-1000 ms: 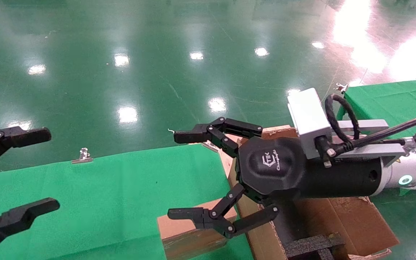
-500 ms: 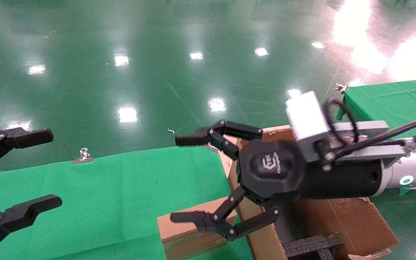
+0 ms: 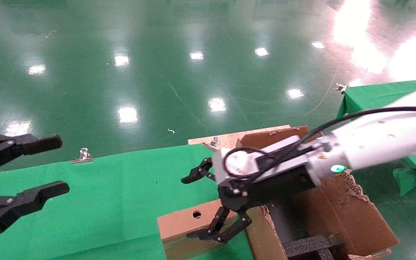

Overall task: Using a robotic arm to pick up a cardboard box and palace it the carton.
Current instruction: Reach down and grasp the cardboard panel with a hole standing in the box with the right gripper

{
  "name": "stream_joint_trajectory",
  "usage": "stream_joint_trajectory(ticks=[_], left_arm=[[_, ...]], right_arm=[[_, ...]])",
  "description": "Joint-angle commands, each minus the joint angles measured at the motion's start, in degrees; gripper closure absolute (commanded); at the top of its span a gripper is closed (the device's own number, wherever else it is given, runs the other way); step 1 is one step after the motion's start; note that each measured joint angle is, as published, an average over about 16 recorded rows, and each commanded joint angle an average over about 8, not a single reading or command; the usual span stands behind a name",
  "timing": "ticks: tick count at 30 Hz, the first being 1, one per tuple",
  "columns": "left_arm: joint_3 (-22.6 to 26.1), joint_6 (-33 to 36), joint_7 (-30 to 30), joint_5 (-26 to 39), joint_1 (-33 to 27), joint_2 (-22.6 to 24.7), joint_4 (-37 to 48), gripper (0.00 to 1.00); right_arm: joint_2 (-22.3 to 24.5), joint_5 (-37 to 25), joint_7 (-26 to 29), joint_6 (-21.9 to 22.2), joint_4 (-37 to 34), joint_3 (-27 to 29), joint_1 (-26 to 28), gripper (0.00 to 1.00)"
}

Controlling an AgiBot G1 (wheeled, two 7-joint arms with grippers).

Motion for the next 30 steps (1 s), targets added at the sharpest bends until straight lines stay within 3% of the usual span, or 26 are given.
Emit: stream_joint_trajectory(ticks=[1, 16, 17, 23, 25, 30], left_arm=[[0.0, 0.0, 0.0, 0.0, 0.0, 0.0, 0.0, 1.0], [0.0, 0.0, 0.0, 0.0, 0.0, 0.0, 0.0, 1.0], [0.0, 0.0, 0.0, 0.0, 0.0, 0.0, 0.0, 0.93], [0.0, 0.0, 0.0, 0.0, 0.0, 0.0, 0.0, 0.18], [0.0, -0.01, 0.0, -0.01, 0.01, -0.01, 0.01, 0.0], [-0.01, -0.02, 0.0, -0.02, 0.02, -0.01, 0.01, 0.0]], right_arm=[[-1.55, -2.62, -0.77, -0.11, -1.51, -2.41, 1.83, 0.0], [-10.61, -14.85, -6.6, 0.21, -9.66, -17.92, 11.5, 0.0], [-11.04, -15.53, -6.95, 0.24, -9.78, -18.69, 11.98, 0.0], [-12.9, -18.37, -8.44, 0.5, -10.33, -22.17, 14.01, 0.0], [-13.3, -18.88, -8.67, 0.55, -10.53, -22.9, 14.41, 0.21], [-13.69, -19.44, -8.88, 0.63, -10.8, -23.68, 14.87, 0.84]])
